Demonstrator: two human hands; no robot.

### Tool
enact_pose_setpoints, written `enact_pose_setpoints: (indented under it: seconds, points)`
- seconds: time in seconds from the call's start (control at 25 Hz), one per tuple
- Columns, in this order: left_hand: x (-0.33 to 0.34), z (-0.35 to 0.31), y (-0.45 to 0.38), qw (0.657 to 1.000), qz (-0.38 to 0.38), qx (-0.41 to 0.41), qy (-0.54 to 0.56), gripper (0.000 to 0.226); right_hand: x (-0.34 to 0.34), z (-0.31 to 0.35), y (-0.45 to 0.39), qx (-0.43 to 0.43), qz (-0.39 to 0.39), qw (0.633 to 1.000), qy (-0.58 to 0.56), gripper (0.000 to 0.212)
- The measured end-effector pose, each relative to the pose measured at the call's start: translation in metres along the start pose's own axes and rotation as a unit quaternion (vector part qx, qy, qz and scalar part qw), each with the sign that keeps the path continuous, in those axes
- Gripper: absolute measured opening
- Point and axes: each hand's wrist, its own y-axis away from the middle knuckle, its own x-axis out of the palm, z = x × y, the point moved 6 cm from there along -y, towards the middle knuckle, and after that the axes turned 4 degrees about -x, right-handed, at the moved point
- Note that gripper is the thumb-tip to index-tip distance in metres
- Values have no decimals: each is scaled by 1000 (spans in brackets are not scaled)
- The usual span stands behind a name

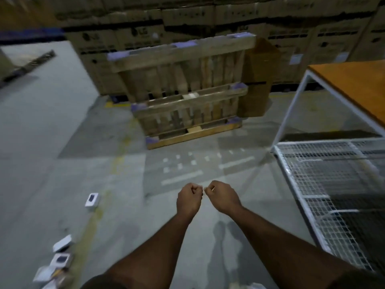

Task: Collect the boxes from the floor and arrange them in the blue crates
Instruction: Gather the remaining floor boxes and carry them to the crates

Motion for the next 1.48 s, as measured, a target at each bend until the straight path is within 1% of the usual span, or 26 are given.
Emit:
enact_pose_setpoints:
  seconds: [0.2,0.36,0.56,0.76,0.92,1.0,1.2,1.36,1.48]
  points:
    - [-83,55,17,988,-124,-80,44,16,58,70,-4,-104,86,991,21,26]
    - [-136,95,53,962,-228,-137,61,19,102,111,15,-174,149,973,18,28]
    - [-171,149,103,928,-306,-195,79,19,158,149,56,-243,207,947,21,28]
    - [-201,199,145,903,-345,-229,116,19,200,180,101,-286,259,921,59,27]
    - [-236,237,168,896,-351,-227,151,18,237,216,130,-310,275,906,83,29]
    - [-261,265,182,895,-348,-232,157,18,259,237,151,-316,275,903,90,29]
    - [-340,353,230,880,-358,-266,165,20,331,298,219,-314,299,896,98,28]
    - [-398,418,269,855,-384,-304,170,22,386,349,270,-318,314,890,91,27]
    - [-434,463,281,838,-398,-330,173,19,419,379,289,-312,332,884,100,26]
